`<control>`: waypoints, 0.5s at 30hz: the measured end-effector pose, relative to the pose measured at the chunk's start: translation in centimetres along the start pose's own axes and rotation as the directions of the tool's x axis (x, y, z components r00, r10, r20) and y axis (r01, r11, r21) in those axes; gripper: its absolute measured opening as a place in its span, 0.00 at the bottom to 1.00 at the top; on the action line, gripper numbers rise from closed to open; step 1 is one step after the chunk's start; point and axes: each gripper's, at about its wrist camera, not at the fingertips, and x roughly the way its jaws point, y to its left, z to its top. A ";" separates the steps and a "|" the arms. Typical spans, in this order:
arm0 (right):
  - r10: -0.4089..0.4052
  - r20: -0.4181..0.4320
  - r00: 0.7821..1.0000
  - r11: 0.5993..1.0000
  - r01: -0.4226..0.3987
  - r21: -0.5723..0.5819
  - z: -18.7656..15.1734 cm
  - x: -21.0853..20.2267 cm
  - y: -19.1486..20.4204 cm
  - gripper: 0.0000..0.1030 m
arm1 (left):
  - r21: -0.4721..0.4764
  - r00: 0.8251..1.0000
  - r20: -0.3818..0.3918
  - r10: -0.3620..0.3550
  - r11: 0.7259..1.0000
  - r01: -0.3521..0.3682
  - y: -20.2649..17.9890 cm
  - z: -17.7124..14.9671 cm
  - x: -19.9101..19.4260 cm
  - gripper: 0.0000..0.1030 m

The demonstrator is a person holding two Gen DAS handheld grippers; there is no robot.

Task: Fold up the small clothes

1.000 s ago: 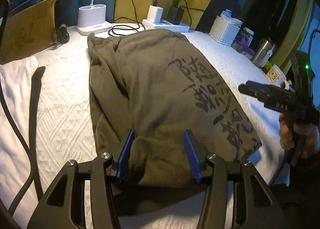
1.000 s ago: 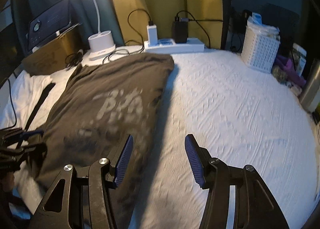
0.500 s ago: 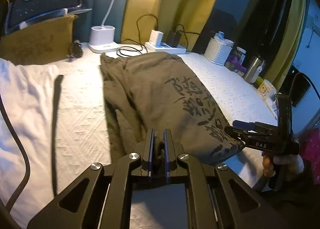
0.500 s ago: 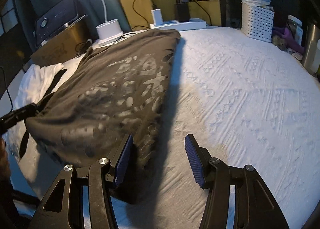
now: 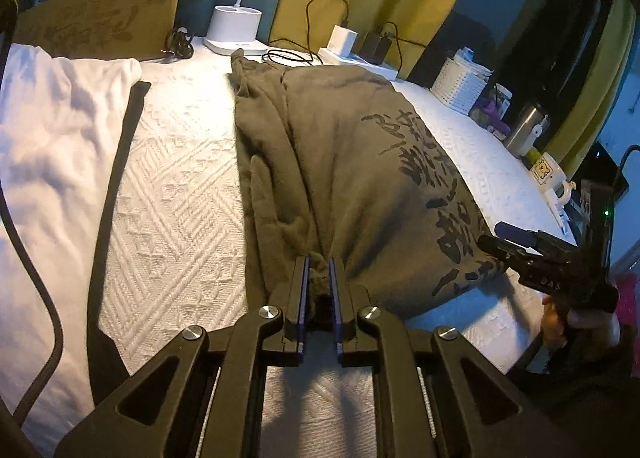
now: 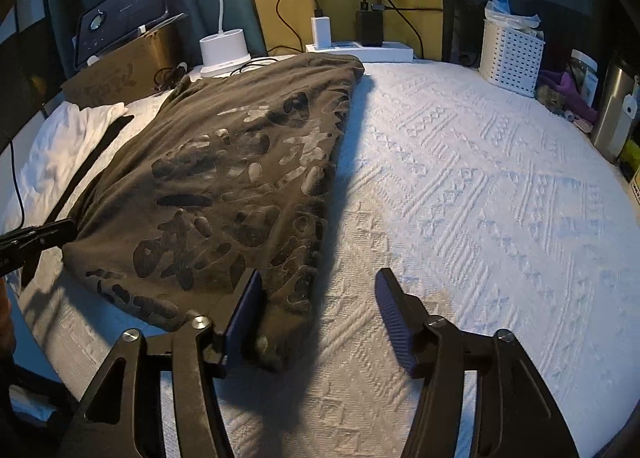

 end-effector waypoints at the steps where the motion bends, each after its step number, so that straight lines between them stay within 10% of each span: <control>1: 0.003 0.001 1.000 1.000 -0.003 -0.003 0.0 0.0 0.1 0.66 | 0.001 1.000 -0.002 -0.004 1.000 0.004 0.1 0.0 0.0 0.11; 4: 0.008 0.001 1.000 1.000 -0.008 0.000 0.0 0.0 0.2 0.66 | 0.000 1.000 -0.017 -0.014 1.000 0.014 0.2 0.2 0.0 0.15; 8: 0.066 0.001 0.998 0.997 -0.066 0.044 0.1 -0.2 -0.7 0.66 | 0.002 1.000 -0.023 0.015 1.000 -0.015 0.1 0.9 -0.8 0.45; 15: 0.084 -0.008 0.996 0.994 -0.083 0.067 1.4 -0.6 -2.0 0.66 | 0.032 0.999 0.033 0.034 0.999 -0.035 -1.1 4.3 -1.2 0.48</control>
